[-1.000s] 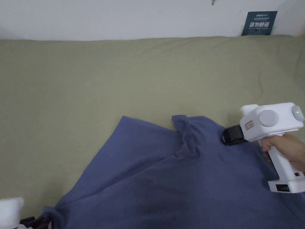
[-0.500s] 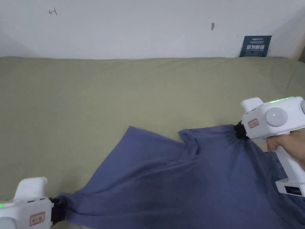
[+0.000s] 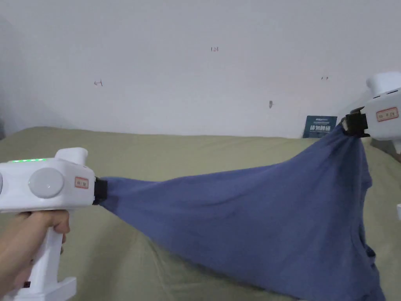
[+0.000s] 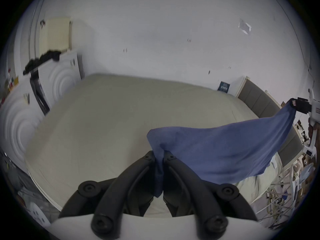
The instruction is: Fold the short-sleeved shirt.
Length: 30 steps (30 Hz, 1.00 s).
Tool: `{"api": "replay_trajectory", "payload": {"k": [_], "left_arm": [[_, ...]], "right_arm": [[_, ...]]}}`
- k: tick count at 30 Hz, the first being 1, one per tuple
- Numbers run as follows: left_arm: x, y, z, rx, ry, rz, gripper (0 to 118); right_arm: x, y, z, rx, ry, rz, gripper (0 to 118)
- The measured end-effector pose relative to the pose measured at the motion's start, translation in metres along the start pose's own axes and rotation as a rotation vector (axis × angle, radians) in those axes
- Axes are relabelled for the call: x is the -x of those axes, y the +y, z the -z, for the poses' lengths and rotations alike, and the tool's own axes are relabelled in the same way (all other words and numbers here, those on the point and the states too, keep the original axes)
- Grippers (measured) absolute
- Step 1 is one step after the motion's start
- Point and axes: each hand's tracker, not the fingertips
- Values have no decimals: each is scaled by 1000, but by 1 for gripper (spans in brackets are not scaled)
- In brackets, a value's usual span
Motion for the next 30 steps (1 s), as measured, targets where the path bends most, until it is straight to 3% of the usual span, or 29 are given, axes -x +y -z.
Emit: {"api": "replay_trajectory", "payload": {"k": [3,11,20,30], "left_arm": [[-17,43,-17,-85,31,13,8],[-51,119,-57,-271,106,9,8],[-66,155,-70,-363,178,32,8],[-71,182,-40,-375,203,36,8]], "right_arm": [[-11,19,-28,-78,-30,55,4],[-19,56,-54,-162,-84,84,4],[-7,89,-36,-179,-84,96,4],[1,107,9,-152,-75,78,4]]}}
